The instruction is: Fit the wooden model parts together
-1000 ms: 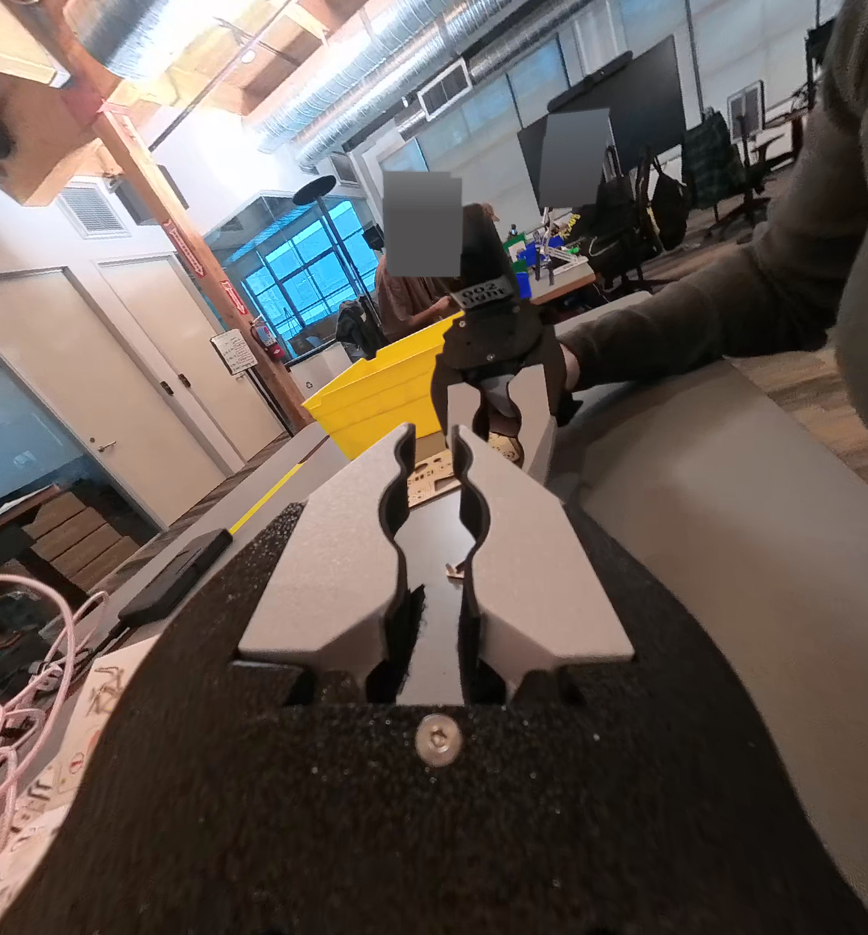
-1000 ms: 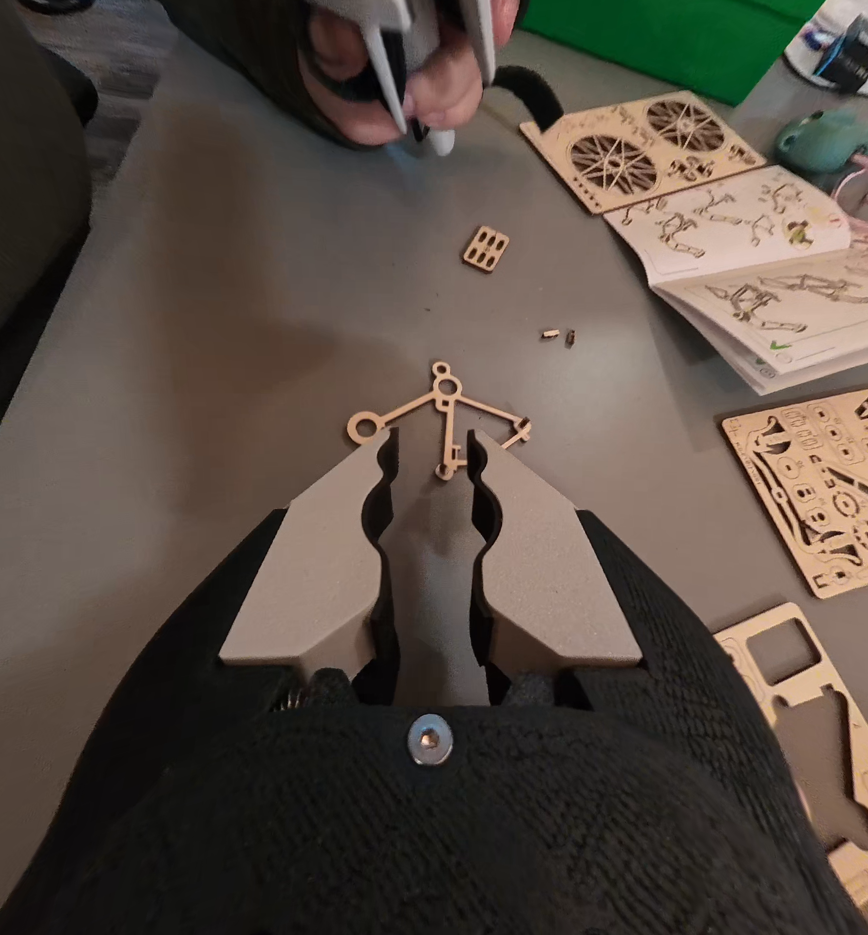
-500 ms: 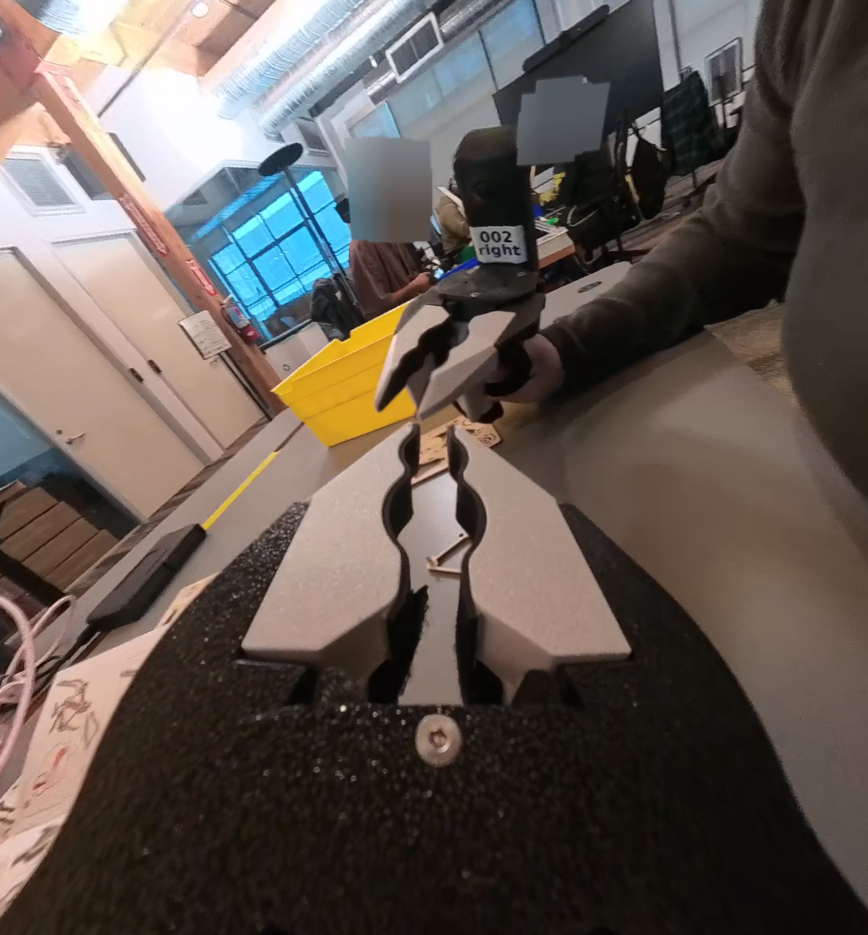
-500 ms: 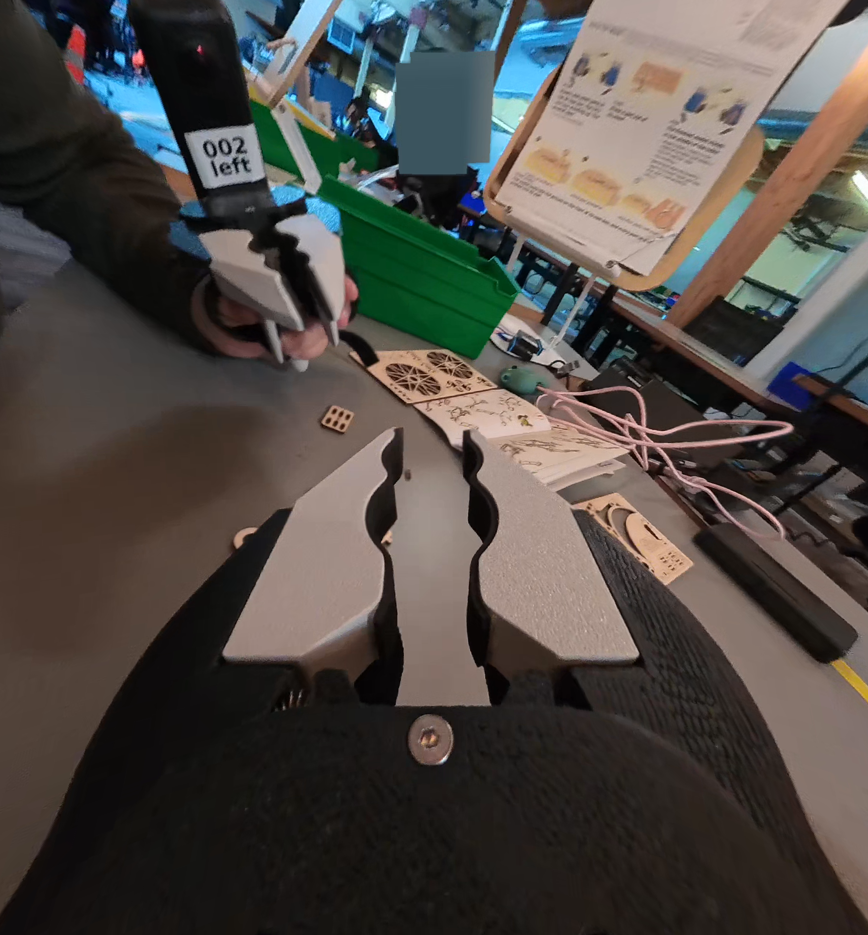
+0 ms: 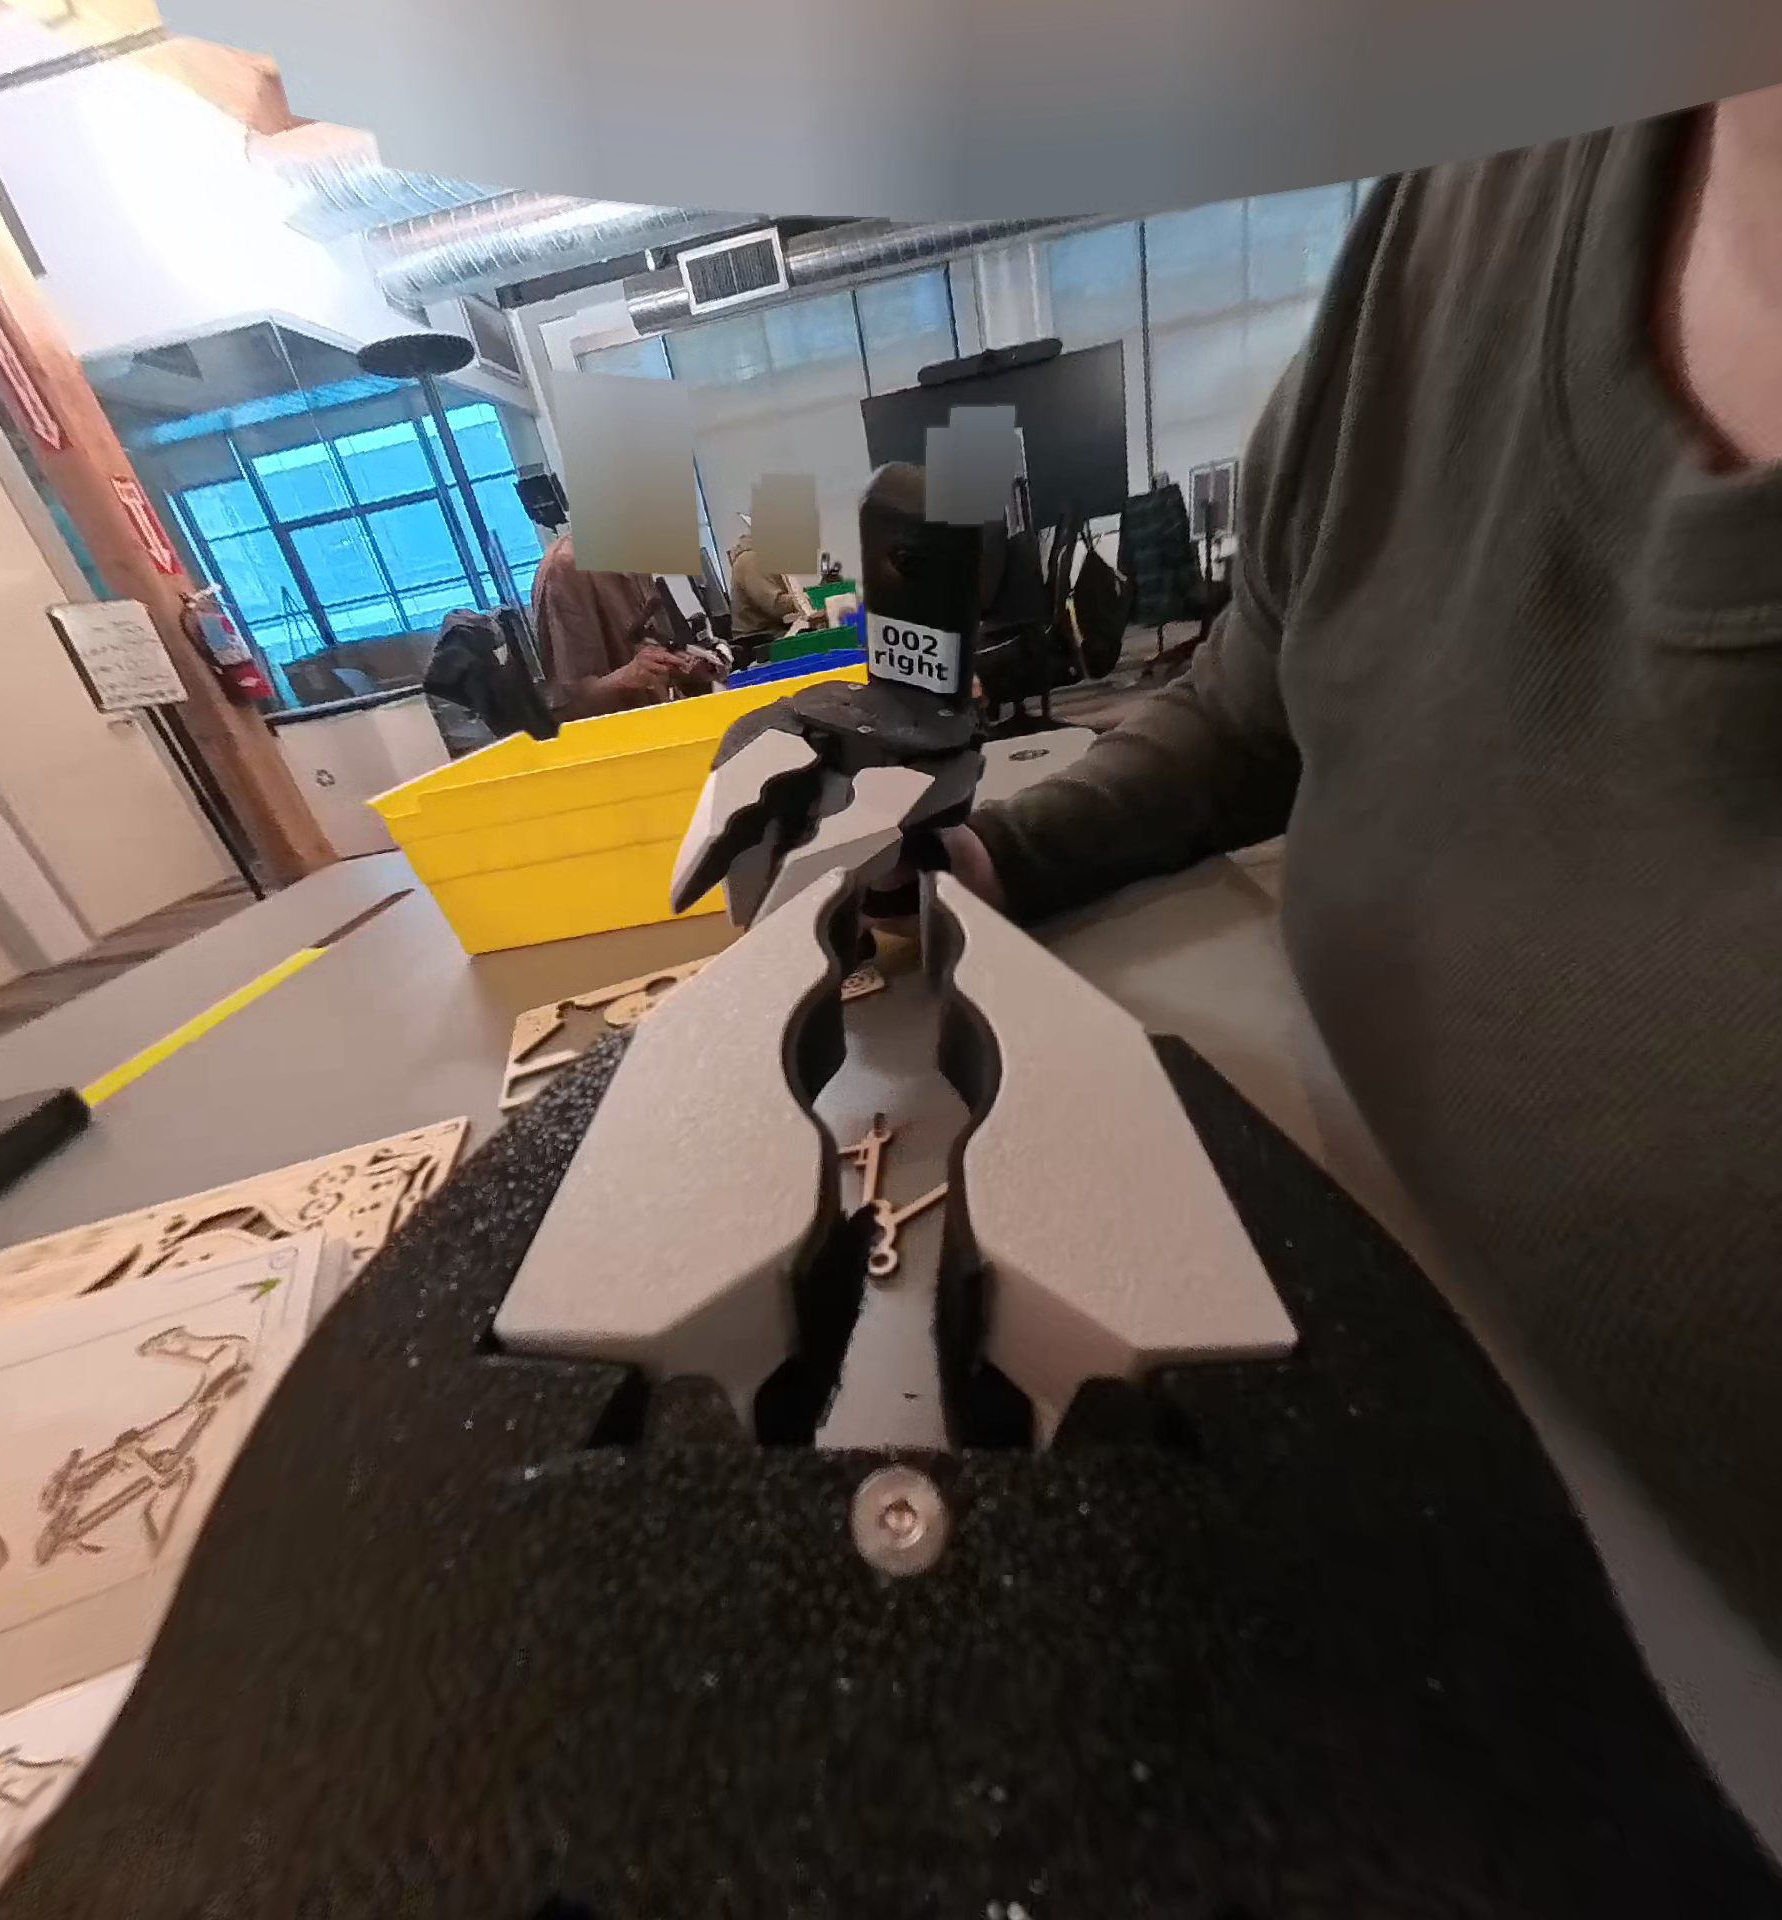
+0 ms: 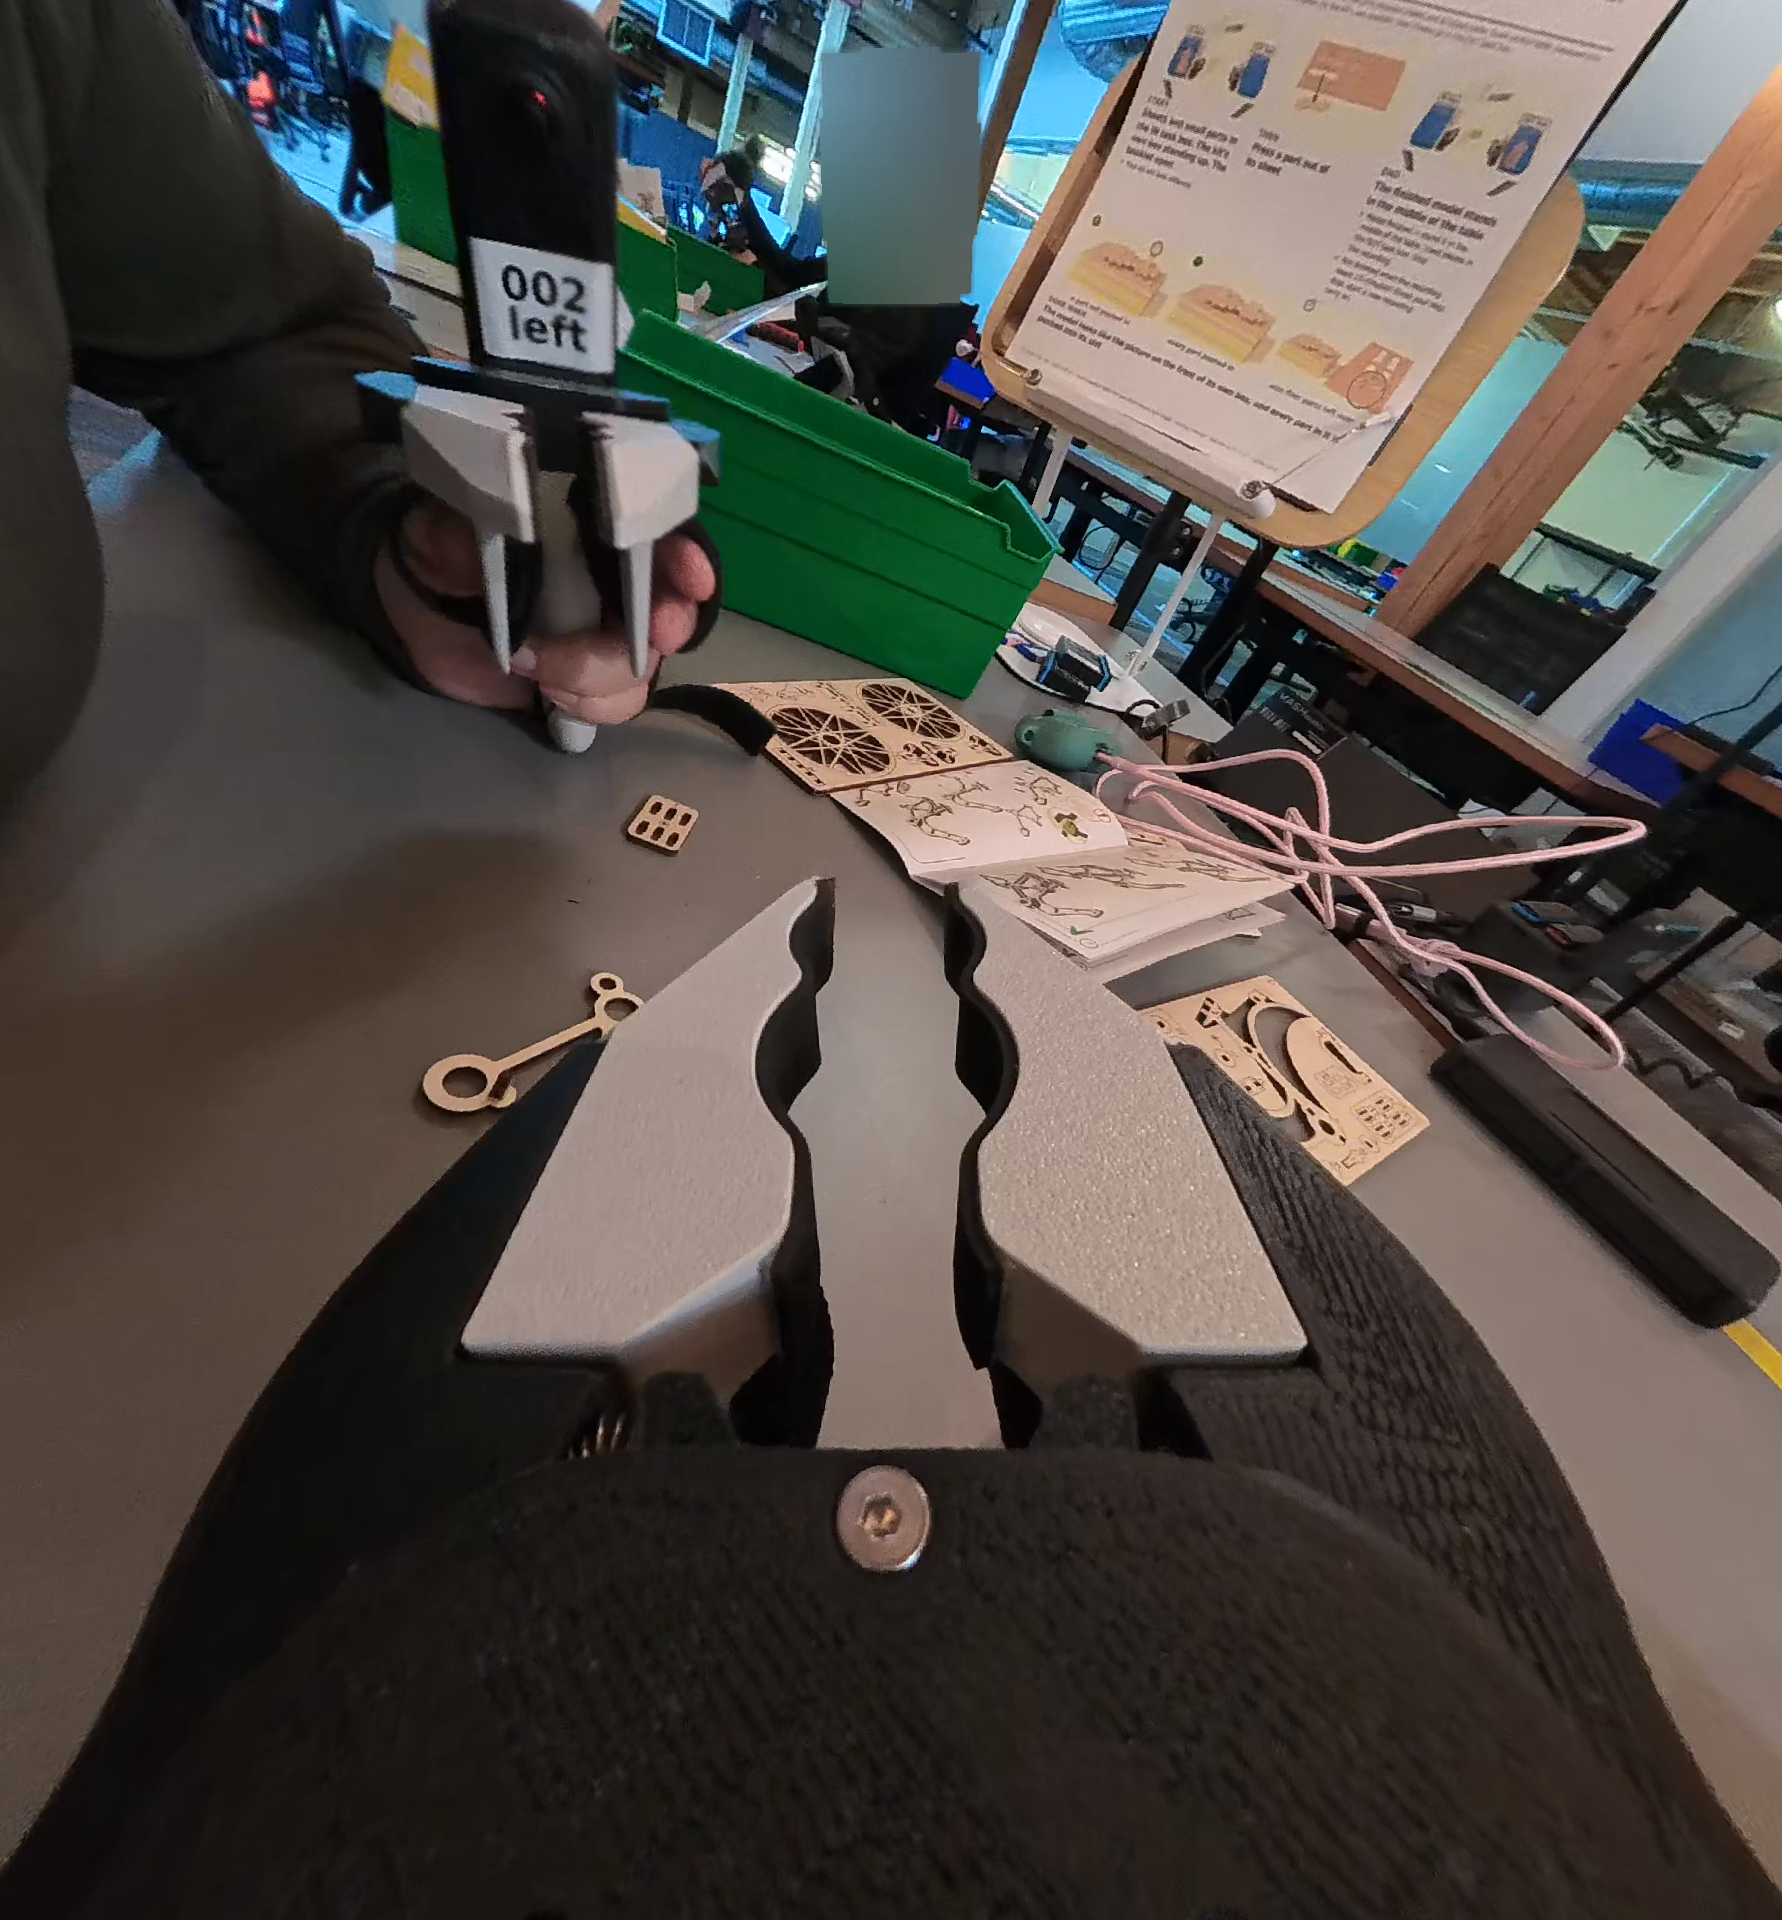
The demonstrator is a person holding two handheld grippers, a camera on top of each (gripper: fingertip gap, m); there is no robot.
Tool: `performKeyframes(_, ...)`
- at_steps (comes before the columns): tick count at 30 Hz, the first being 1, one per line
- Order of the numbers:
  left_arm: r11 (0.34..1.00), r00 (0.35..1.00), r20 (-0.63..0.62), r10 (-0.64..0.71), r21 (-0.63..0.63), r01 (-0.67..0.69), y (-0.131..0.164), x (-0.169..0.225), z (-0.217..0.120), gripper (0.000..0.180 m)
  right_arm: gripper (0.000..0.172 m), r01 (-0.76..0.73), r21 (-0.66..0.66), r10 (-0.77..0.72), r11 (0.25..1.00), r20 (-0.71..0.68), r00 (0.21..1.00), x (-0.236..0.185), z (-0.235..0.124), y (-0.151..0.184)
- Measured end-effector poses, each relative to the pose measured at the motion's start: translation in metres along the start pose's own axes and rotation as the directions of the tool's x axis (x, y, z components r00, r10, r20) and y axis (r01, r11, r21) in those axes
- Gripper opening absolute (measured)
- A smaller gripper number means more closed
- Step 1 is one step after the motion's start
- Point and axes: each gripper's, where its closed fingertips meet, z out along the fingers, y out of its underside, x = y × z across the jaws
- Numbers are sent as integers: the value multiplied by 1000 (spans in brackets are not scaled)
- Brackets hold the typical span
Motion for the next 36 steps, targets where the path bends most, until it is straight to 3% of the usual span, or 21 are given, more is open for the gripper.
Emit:
performKeyframes(6, 994, 994, 8, -109, 27, 109, -1, -10, -4, 9, 19, 12, -2, -12, 1000, 14, 1000, -3, 1, 0)
performKeyframes(31, 995, 995, -9, -101, 18, 101, 0, -6, -3, 8, 18, 30, -16, -29, 999, 22, 999, -5, 3, 1)
performKeyframes(34, 995, 995, -9, -100, 18, 100, 0, -5, -3, 8, 22, 22, 2, -22, 1000, -17, 1000, 2, 3, -4)
performKeyframes(36, 995, 995, -9, -98, 16, 99, 0, -5, -2, 8, 27, 20, 2, -20, 1000, -120, 993, 21, 0, -7)
